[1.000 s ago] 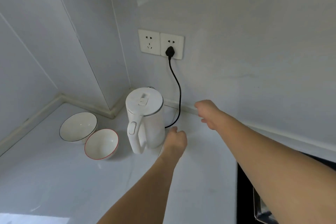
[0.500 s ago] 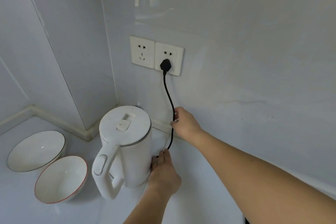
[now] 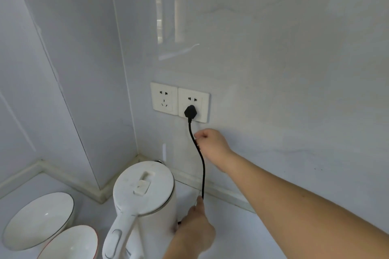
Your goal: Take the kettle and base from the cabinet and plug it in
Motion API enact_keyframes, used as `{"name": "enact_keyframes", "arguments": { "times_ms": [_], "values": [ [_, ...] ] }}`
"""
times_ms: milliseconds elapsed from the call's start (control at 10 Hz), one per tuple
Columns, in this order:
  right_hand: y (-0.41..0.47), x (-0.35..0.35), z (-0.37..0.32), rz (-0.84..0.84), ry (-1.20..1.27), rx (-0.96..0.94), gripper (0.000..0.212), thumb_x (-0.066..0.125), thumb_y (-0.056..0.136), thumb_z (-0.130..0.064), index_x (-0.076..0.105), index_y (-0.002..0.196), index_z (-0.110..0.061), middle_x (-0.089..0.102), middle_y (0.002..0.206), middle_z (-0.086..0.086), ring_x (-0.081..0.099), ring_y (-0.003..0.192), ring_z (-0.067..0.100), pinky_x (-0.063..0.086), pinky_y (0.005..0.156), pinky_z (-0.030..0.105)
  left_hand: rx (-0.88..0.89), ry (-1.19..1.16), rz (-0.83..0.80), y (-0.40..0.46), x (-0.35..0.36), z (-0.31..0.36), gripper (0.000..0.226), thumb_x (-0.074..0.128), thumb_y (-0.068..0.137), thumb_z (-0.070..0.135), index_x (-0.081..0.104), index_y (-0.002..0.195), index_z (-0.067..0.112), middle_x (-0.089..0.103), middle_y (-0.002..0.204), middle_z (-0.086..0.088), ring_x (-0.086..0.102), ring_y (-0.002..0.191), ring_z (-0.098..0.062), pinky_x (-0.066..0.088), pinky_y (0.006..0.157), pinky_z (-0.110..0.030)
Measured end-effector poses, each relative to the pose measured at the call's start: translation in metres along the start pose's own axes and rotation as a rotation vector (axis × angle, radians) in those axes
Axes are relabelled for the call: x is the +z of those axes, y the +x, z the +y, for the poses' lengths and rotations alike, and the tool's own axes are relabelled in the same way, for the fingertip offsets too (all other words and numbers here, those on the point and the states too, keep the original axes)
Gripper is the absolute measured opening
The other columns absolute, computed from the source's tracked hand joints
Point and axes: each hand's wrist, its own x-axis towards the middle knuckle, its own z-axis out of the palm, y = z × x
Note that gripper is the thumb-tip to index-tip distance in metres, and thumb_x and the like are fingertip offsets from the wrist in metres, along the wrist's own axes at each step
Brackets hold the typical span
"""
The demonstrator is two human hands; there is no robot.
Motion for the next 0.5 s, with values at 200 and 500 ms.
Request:
{"name": "enact_keyframes", "arguments": {
  "times_ms": [200, 500],
  "values": [
    [-0.006, -0.003, -0.031, -0.131, -0.081, 0.016, 0.014, 0.039, 0.075, -0.003, 0.051, 0.074, -0.011, 0.041, 0.070, 0.008, 0.036, 0.068, 0.018, 0.028, 0.064, 0.029, -0.037, 0.157, -0.019, -0.010, -0.013, 0.004, 0.072, 0.029, 0.090, 0.018, -0.003, 0.154, 0.026, 0.017, 0.157, 0.009, 0.027, 0.141, -0.018, 0.021, 0.111, -0.034],
    [-0.060, -0.036, -0.043, -0.107, 0.024, 0.045, 0.055, 0.044, 0.090, -0.016, 0.037, 0.144, -0.017, 0.043, 0.145, 0.002, 0.047, 0.124, 0.019, 0.038, 0.090, 0.025, 0.011, 0.051, 0.039, -0.068, -0.047, 0.028, 0.044, 0.039, 0.097, 0.023, 0.042, 0.137, 0.005, 0.050, 0.138, -0.016, 0.050, 0.125, -0.031, 0.041, 0.096, -0.033]
  ]
}}
